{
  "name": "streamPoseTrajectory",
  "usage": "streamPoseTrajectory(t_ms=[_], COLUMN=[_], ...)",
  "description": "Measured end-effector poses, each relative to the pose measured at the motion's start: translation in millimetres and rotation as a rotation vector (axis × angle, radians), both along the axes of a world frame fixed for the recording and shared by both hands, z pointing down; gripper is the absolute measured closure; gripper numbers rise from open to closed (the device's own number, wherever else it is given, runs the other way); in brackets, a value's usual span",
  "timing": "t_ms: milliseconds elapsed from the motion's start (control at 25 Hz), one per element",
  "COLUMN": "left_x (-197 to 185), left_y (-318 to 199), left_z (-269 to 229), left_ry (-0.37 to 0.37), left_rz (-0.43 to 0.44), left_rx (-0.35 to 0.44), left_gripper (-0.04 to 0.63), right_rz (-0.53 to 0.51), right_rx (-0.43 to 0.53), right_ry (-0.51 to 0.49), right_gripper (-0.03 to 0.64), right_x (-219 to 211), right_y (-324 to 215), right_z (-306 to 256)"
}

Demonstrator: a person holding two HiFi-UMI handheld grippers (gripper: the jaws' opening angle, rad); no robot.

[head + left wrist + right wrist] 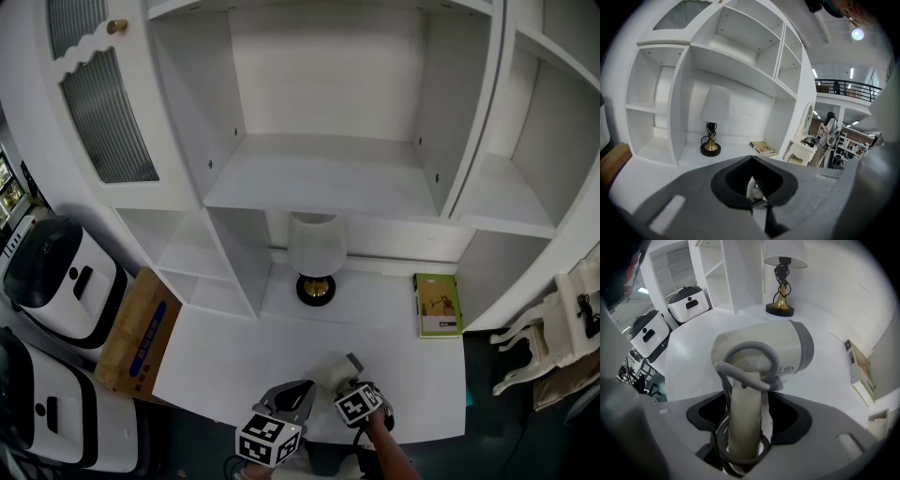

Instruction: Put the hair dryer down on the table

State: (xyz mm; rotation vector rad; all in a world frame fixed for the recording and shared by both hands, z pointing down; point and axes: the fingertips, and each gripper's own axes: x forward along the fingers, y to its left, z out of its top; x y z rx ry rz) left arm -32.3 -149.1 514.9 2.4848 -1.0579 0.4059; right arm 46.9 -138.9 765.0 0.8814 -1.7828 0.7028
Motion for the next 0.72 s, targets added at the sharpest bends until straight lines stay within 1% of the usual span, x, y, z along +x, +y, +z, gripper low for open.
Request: streamPoseTrajectory(t_ms=[160,360,720], left_x=[1,2,4], left_y=[0,1,3], left_z=[0,1,2], left_ry=[0.002,0.003,0.007], left_rz=[0.002,0.002,0.002], left_rx=[-0.003,-0.005,-0.009], left_gripper=[0.595,0.595,0.595], right_rz=[-0.015,-0.018,-0.022], right_rx=[-0.001,0.006,0.045], right_ry=[-0.009,-0.024,-0.061], right_gripper=[0.284,0.276,0.264], right_x=[-2,-2,1], right_y=[2,3,-1], right_z=[0,-2,-12])
